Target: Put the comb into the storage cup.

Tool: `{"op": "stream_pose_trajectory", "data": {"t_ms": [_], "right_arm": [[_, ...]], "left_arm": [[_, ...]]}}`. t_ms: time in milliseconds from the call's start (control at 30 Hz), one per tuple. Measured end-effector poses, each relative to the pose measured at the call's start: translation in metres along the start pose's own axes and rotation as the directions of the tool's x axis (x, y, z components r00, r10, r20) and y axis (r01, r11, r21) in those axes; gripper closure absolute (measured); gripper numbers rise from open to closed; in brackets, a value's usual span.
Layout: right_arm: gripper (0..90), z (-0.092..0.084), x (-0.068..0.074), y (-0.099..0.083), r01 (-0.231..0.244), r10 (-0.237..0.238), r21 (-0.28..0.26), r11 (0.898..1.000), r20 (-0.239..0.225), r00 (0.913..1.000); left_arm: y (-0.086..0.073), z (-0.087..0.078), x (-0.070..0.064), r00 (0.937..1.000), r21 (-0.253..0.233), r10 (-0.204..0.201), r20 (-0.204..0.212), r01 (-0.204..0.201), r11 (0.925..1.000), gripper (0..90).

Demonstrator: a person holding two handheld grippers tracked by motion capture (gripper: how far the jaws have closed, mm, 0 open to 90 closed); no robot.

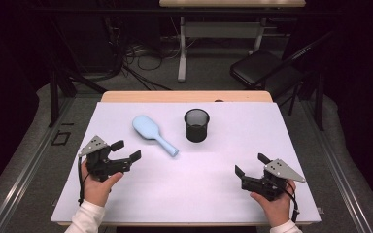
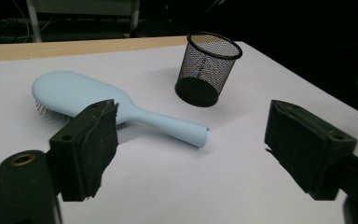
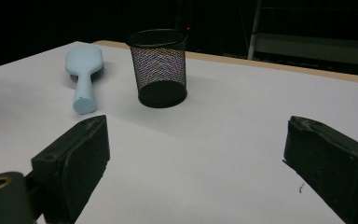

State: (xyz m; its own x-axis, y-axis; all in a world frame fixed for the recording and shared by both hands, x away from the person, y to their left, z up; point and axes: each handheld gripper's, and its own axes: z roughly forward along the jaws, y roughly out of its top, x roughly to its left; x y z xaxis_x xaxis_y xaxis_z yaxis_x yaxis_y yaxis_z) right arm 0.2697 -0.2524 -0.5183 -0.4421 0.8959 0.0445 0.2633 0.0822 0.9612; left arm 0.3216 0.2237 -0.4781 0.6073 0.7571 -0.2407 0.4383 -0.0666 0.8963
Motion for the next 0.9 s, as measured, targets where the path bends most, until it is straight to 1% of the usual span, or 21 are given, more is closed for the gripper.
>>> {"op": "stream_pose_trajectory", "data": {"t_ms": [33,67,167,200,233,333,367,400,433,500,533,567,633,667,733,800,900], "right_arm": [[6.7,0.0,-0.001,0.0,-0.008,0.008,0.004,1.0,0.001,1.0],[6.7,0.0,-0.001,0.0,-0.008,0.008,0.002,1.0,0.002,1.0],[6.9,0.001,-0.002,-0.001,-0.014,0.014,0.005,1.0,0.0,0.9999],[6.9,0.001,-0.002,-0.001,-0.014,0.014,0.005,1.0,0.0,0.9999],[7.0,0.002,-0.003,-0.002,-0.011,0.011,0.009,1.0,0.0,0.9999],[7.2,0.003,-0.002,-0.002,-0.016,0.016,0.011,1.0,-0.002,0.9999],[7.5,0.003,-0.002,-0.002,-0.019,0.019,0.014,1.0,-0.003,0.9998],[8.0,0.003,-0.002,-0.002,-0.019,0.019,0.014,1.0,-0.004,0.9998],[8.0,0.003,-0.002,-0.002,-0.019,0.019,0.014,1.0,-0.004,0.9998],[8.7,0.002,-0.003,-0.002,-0.017,0.017,0.014,1.0,-0.004,0.9999],[8.7,0.002,-0.003,-0.002,-0.017,0.017,0.014,1.0,-0.004,0.9999],[8.9,0.002,-0.004,-0.002,-0.016,0.016,0.016,1.0,-0.004,0.9999],[9.1,0.003,-0.004,-0.003,-0.021,0.021,0.012,1.0,-0.005,0.9998],[9.1,0.003,-0.004,-0.003,-0.021,0.021,0.012,1.0,-0.005,0.9998],[9.3,0.004,-0.004,-0.003,-0.024,0.024,0.013,1.0,-0.008,0.9997],[9.6,0.004,-0.004,-0.003,-0.022,0.022,0.013,1.0,-0.009,0.9997],[9.8,0.004,-0.004,-0.003,-0.022,0.022,0.012,1.0,-0.009,0.9997]], "left_arm": [[0.006,0.005,-0.001,1.0,0.008,0.006,0.0,-0.006,0.9999,17.5],[0.008,0.008,-0.001,0.9999,0.012,0.007,0.008,-0.007,0.9999,17.5],[0.016,0.016,-0.003,0.9998,0.025,0.015,0.012,-0.015,0.9996,17.5],[0.016,0.016,-0.003,0.9998,0.025,0.015,0.012,-0.015,0.9996,17.5],[0.021,0.021,-0.003,0.9997,0.036,0.014,0.019,-0.015,0.9992,17.6],[0.026,0.026,-0.005,0.9996,0.051,0.023,0.012,-0.024,0.9984,20.9],[0.029,0.029,-0.006,0.9996,0.057,0.028,0.005,-0.028,0.998,20.9],[0.034,0.033,-0.008,0.9994,0.069,0.034,0.005,-0.035,0.997,21.2],[0.034,0.033,-0.008,0.9994,0.069,0.034,0.005,-0.035,0.997,21.2],[0.043,0.039,-0.01,0.999,0.079,0.045,-0.004,-0.045,0.9959,21.4],[0.043,0.039,-0.01,0.999,0.079,0.045,-0.004,-0.045,0.9959,22.7],[0.049,0.042,-0.012,0.9989,0.092,0.046,0.009,-0.046,0.9947,25.6],[0.054,0.045,-0.014,0.9987,0.105,0.05,0.002,-0.05,0.9933,26.2],[0.054,0.045,-0.014,0.9987,0.105,0.05,0.002,-0.05,0.9933,26.3],[0.058,0.048,-0.015,0.9985,0.111,0.054,-0.002,-0.053,0.9924,26.4],[0.064,0.051,-0.016,0.9981,0.105,0.06,-0.011,-0.058,0.9927,26.5],[0.07,0.054,-0.016,0.9987,0.111,0.049,-0.017,-0.046,0.9927,27.2]]}}
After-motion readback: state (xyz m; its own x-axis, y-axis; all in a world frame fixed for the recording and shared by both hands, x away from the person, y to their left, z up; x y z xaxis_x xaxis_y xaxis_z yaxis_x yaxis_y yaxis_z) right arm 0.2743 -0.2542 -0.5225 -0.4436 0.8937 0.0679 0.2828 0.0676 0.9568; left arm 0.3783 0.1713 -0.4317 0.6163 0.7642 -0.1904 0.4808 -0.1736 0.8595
